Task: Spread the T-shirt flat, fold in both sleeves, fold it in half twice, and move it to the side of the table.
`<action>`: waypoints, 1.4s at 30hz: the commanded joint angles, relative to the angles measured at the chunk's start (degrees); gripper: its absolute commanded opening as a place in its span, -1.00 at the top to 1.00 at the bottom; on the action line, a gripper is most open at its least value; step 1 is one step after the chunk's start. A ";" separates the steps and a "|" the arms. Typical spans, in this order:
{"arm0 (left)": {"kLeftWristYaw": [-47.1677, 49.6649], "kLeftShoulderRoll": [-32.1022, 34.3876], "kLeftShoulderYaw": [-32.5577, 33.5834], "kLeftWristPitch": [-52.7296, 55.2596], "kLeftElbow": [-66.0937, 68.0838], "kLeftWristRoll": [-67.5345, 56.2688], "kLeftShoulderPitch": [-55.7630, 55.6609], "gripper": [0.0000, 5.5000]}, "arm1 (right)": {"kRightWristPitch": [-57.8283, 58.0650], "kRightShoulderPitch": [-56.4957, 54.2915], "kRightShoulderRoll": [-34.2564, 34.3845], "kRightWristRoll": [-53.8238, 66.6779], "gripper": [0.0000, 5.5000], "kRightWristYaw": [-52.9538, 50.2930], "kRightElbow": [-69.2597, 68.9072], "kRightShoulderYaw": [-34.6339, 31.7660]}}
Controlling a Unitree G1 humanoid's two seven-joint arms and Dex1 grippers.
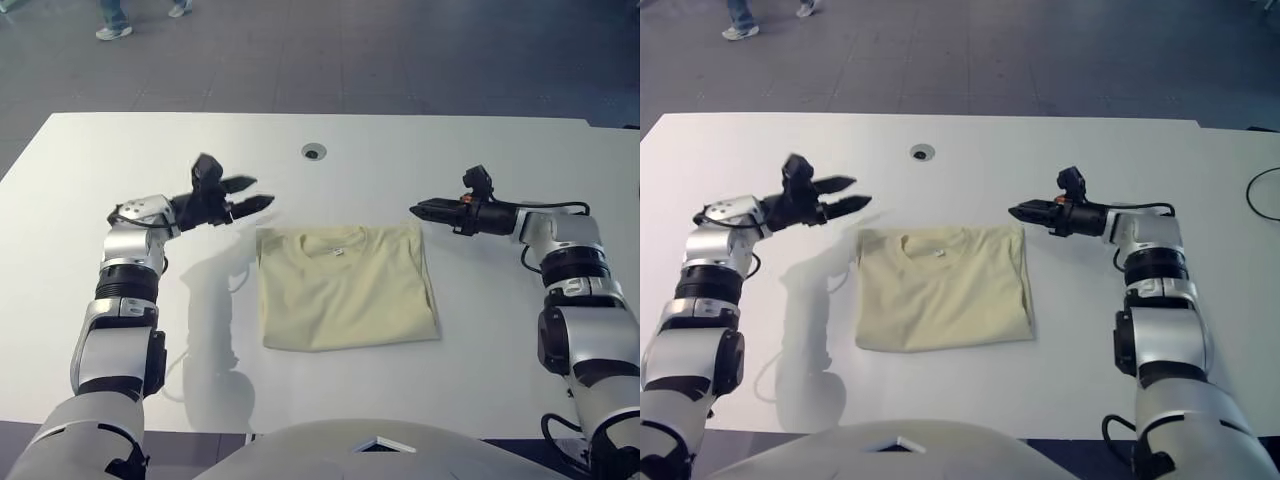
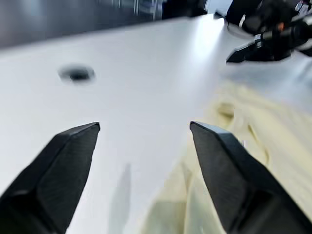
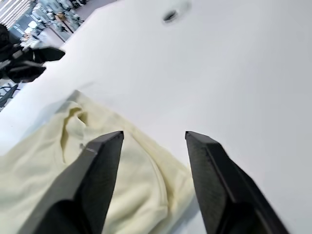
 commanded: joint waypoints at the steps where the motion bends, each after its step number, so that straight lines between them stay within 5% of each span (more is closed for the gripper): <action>1: 3.70 0.72 0.89 7.26 -21.57 -3.38 10.34 -0.51 | 4.72 9.58 -3.45 2.14 0.09 0.36 -21.40 0.77; 6: 5.22 6.81 -2.74 11.34 -49.70 -0.94 29.15 -0.35 | -3.91 17.97 -4.94 -4.22 0.39 -4.61 -37.11 3.87; 11: 6.42 10.05 -5.77 11.58 -60.16 2.82 37.22 -0.05 | -14.28 20.90 -4.43 -12.90 0.68 -11.24 -36.48 7.94; 12: 6.76 10.68 -6.28 11.96 -61.88 3.26 38.57 -0.13 | -15.95 21.02 -4.44 -14.25 0.73 -11.99 -35.73 8.83; 27: 6.97 21.52 -14.82 -1.93 -53.87 21.60 38.89 -0.96 | -36.55 19.39 -10.20 -28.42 -0.15 -12.68 -28.91 18.62; 37: 2.36 24.02 -22.89 -33.24 -22.63 32.70 16.21 -0.96 | -40.06 27.21 -18.17 -29.41 -0.70 -9.23 -49.51 18.14; 42: 9.63 17.97 -28.32 -54.48 2.04 41.90 -3.02 -0.96 | -34.57 29.36 -15.30 -28.96 -0.96 -7.41 -57.83 21.34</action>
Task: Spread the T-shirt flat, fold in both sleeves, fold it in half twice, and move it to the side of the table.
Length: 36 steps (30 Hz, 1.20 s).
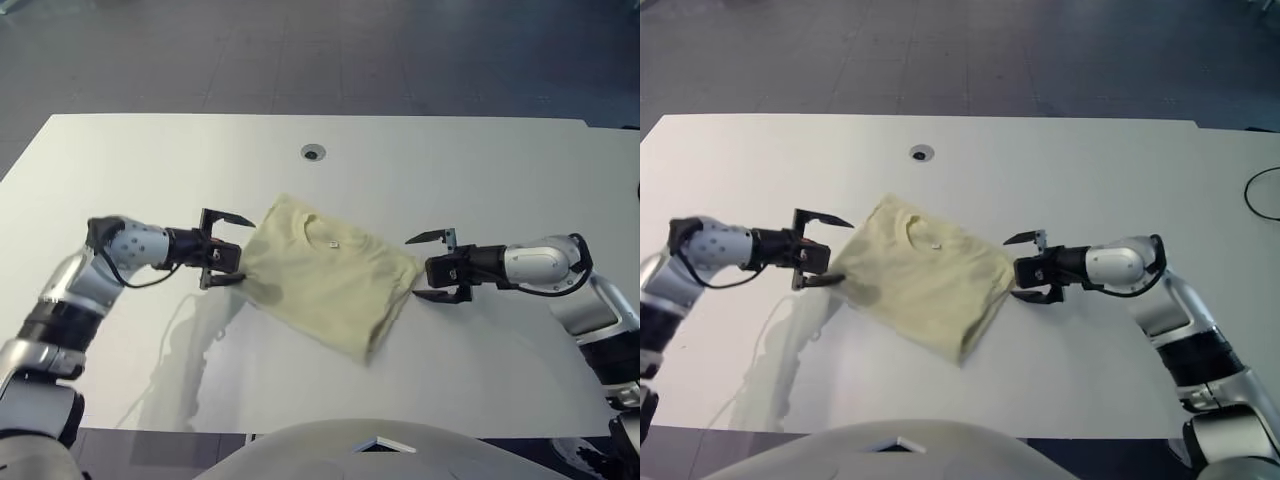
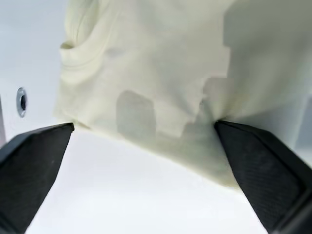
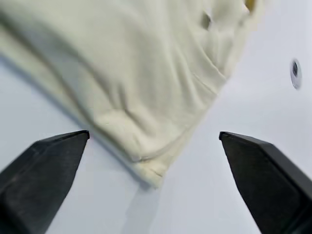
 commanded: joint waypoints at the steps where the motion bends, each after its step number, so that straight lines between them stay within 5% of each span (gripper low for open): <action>1: 6.81 -5.57 -5.93 -16.19 20.72 10.70 -14.37 -0.96 | 4.20 0.99 2.74 -0.46 -0.96 0.65 -5.37 3.24; 6: 22.69 -11.76 -12.36 -28.07 36.60 24.15 -27.31 -0.96 | 13.05 1.61 5.40 3.88 -0.96 0.96 -11.91 2.36; 14: 51.39 -13.94 -21.24 -26.47 48.60 40.67 -34.35 -0.96 | 25.94 -7.94 2.08 14.36 -0.96 5.55 -16.17 -4.95; 19: 52.47 -12.54 -15.22 -31.43 48.21 32.60 -34.68 -0.96 | 19.02 -11.10 4.90 8.09 -0.96 0.06 -5.75 -1.19; 26: 42.31 -8.88 -10.93 -35.73 44.04 22.76 -29.94 -0.96 | 11.04 -7.07 5.14 4.52 -0.96 -1.34 3.95 2.87; 36: 36.32 -5.19 -8.51 -28.42 37.63 19.64 -17.61 -0.96 | 3.55 -5.05 4.21 -0.26 -0.96 -0.89 7.68 5.57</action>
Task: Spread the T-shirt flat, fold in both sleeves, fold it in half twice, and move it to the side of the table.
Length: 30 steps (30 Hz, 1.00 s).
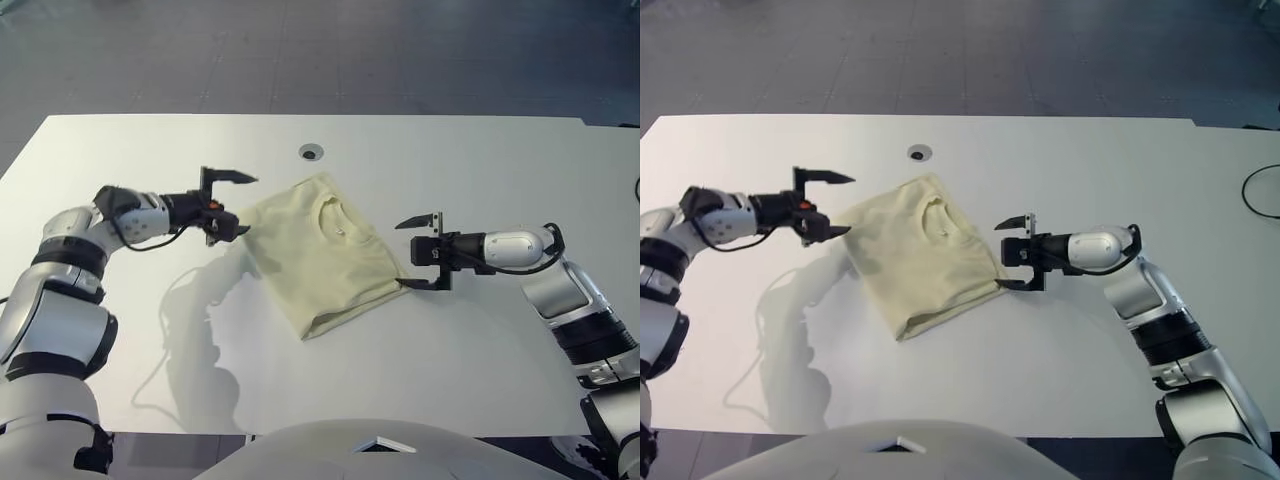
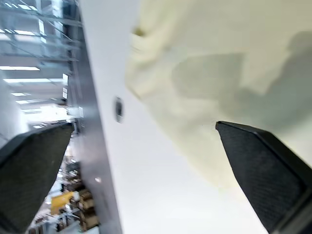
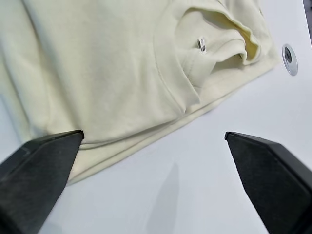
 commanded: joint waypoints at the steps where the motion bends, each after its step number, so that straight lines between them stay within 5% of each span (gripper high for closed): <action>1: 0.34 -0.15 0.97 4.24 -1.49 0.42 1.79 -0.96 | -1.93 3.01 -1.58 -2.11 -0.96 2.05 -1.63 2.60; 21: 12.25 -15.34 -6.33 17.15 11.90 9.96 -7.51 -0.96 | 15.83 11.30 0.64 3.30 -0.96 4.18 -23.86 5.24; 25: 13.12 -13.22 -6.14 19.10 13.04 9.86 -8.80 -0.96 | 20.76 11.69 -1.84 6.72 -0.96 4.72 -28.92 0.27; 30: 11.84 -2.60 -0.59 10.85 7.65 3.35 -3.16 -0.96 | 29.51 14.77 -3.91 16.74 -0.96 3.55 -38.42 -12.22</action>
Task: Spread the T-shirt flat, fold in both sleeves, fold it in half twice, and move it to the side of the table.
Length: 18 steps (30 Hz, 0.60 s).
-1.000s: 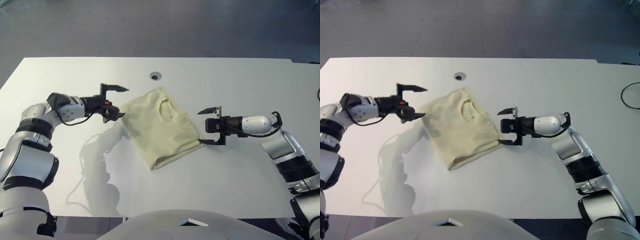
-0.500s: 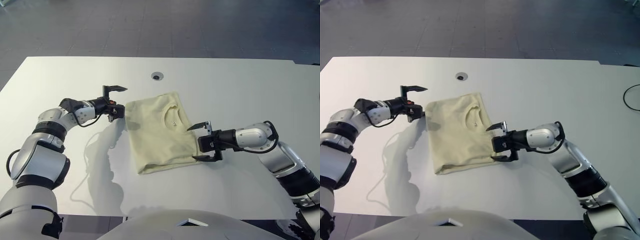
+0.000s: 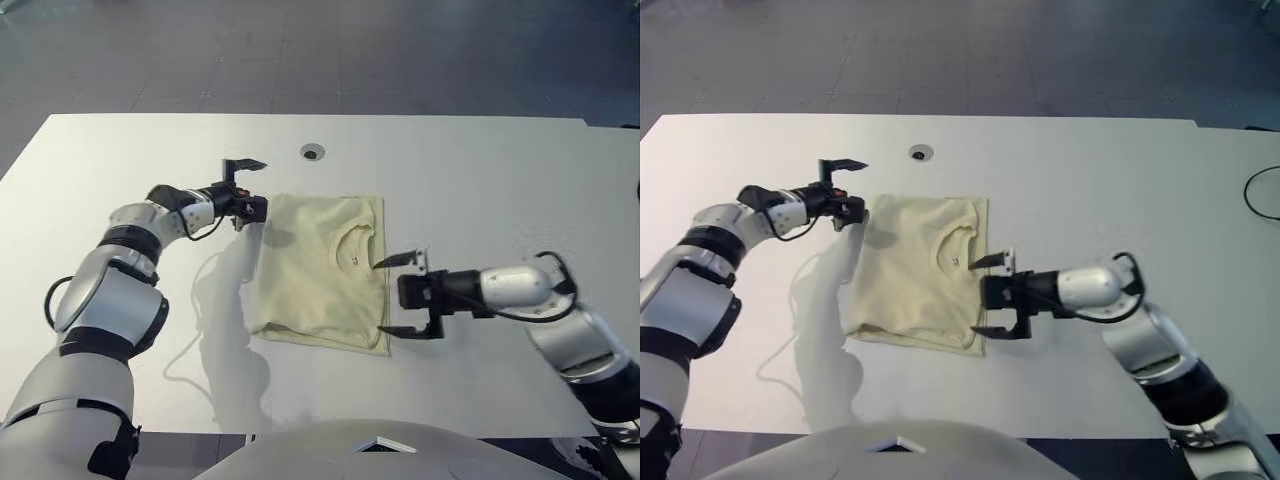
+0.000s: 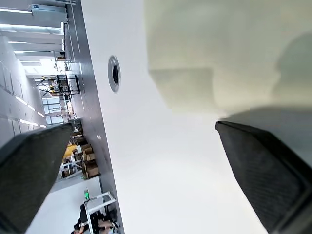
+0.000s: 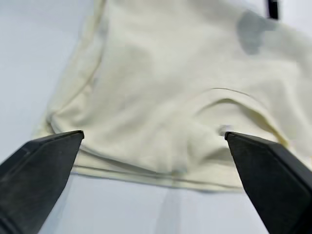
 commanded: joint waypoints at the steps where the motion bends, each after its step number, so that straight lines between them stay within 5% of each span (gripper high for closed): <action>1: -1.84 10.40 5.79 -8.34 -6.45 -6.94 7.79 -0.96 | 3.70 3.08 -1.01 6.24 -0.96 -1.29 -5.81 -7.78; 4: -7.00 17.13 10.26 -16.36 -20.08 -20.71 21.15 -0.96 | -7.52 7.99 -2.28 2.53 -0.96 -4.04 -3.75 -10.58; 9: -14.16 26.34 11.32 -14.38 -47.63 -39.44 42.50 -0.96 | -30.00 17.35 -4.50 -3.95 -0.96 -6.76 2.87 -12.18; 18: -19.34 26.61 16.05 -6.54 -60.92 -38.84 54.72 -0.96 | -44.43 23.47 -5.95 -6.51 -0.96 -7.31 8.97 -10.48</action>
